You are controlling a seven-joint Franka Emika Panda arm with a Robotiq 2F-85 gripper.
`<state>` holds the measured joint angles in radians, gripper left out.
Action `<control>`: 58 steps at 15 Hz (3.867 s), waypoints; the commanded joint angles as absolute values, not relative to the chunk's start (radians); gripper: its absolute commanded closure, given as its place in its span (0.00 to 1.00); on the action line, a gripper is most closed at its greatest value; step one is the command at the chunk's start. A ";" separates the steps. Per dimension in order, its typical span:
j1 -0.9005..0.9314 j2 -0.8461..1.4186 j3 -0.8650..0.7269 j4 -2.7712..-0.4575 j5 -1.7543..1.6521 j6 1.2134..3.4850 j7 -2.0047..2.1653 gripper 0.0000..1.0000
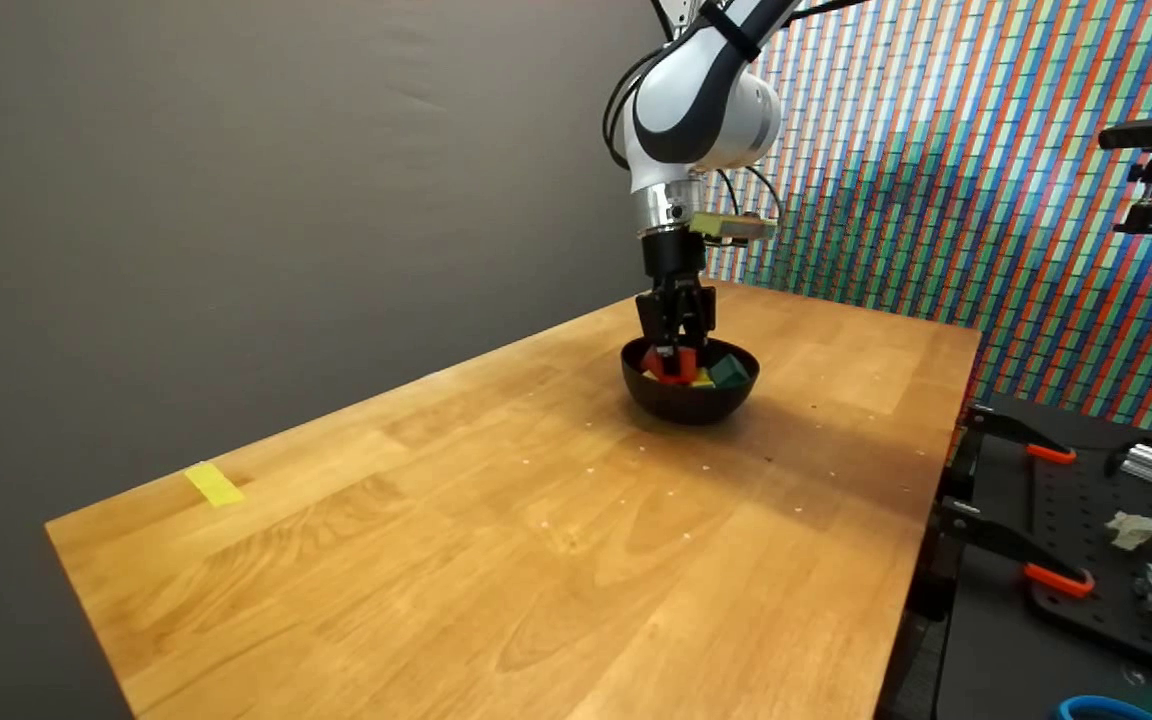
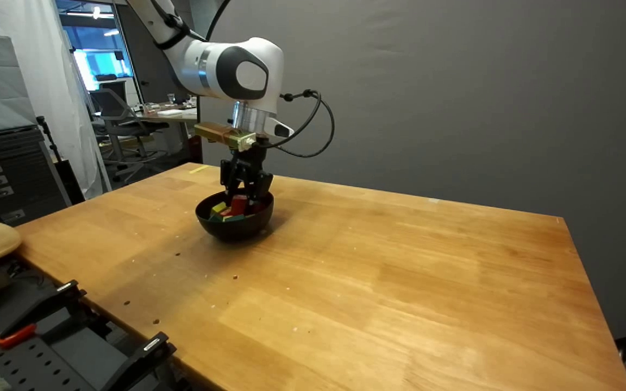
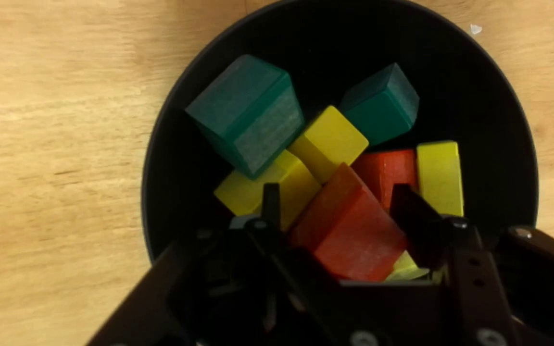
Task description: Remove all the objects in the black bowl and put them on the table
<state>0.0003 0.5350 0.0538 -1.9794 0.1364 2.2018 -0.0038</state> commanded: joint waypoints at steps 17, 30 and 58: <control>0.089 0.229 0.076 -2.073 0.017 2.058 0.031 0.87; 0.337 0.584 0.104 -1.745 -0.227 2.279 0.321 0.87; 0.198 0.447 0.015 -1.848 -0.130 2.190 0.355 0.00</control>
<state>0.2027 0.4359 -0.0018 -1.8184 -0.1649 2.1568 0.3138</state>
